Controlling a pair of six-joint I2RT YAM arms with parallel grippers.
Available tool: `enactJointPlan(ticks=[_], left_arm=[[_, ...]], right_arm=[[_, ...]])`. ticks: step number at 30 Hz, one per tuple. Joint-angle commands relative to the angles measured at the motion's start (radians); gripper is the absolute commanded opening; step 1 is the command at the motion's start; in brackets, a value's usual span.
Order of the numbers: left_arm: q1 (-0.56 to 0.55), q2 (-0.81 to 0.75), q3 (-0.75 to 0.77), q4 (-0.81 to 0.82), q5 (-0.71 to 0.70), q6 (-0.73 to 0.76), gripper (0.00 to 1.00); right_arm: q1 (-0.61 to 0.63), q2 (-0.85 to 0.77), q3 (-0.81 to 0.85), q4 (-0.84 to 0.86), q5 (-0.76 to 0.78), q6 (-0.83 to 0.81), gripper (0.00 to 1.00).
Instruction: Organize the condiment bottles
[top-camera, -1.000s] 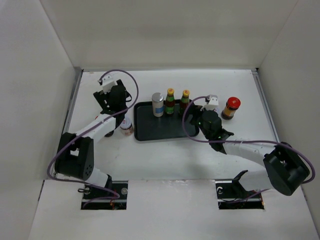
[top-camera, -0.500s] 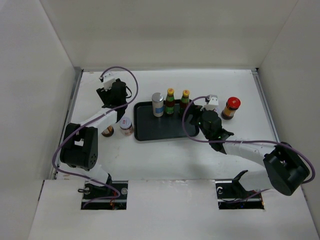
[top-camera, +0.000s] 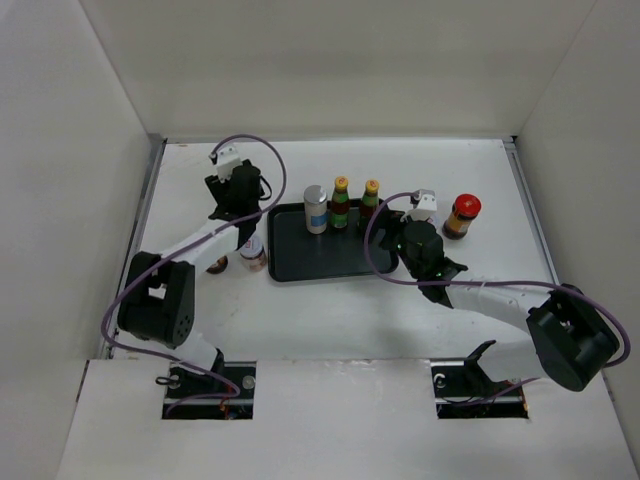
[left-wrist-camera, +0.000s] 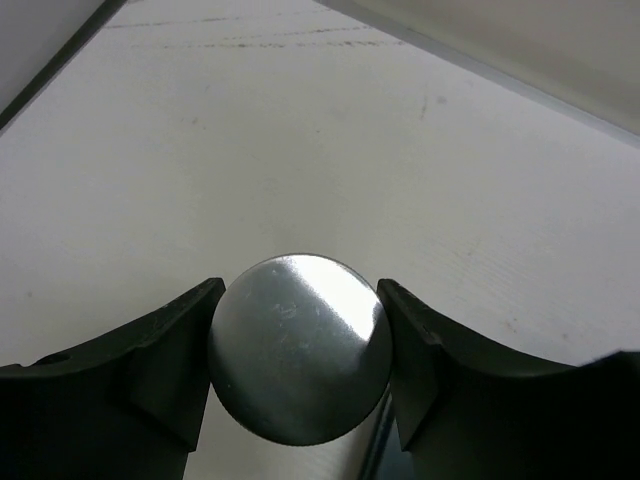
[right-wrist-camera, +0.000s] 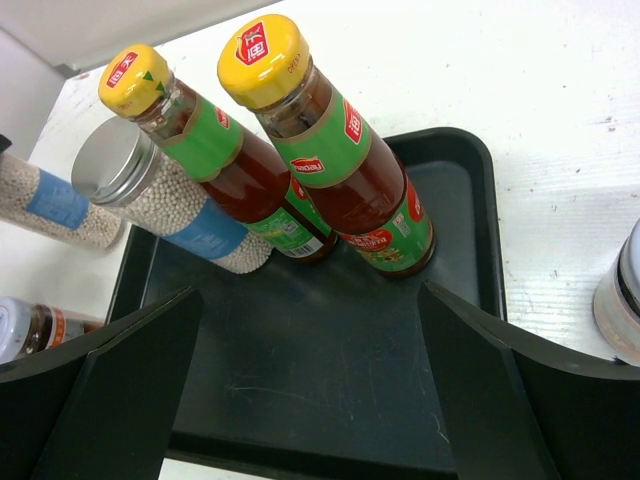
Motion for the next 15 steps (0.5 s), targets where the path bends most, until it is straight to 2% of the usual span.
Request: enactJointPlan(ticks=[1,7,10,15], left_arm=[[-0.07,-0.159,-0.002,0.148,0.008,0.06,0.42],[-0.202,-0.239,-0.044,0.203,-0.008,0.146,0.42],[-0.248,-0.238,-0.09,0.2,0.003,0.112,0.42],[-0.26,-0.184,-0.109,0.202,0.038,0.06,0.42]], right_arm=[[0.004,0.001,0.037,0.046,-0.011,-0.005,0.96],[0.004,0.004,0.037,0.046,-0.011,-0.003,0.96],[0.004,0.002,0.04,0.039,-0.011,-0.006,0.96],[0.004,0.002,0.039,0.039,-0.011,-0.005,0.96]])
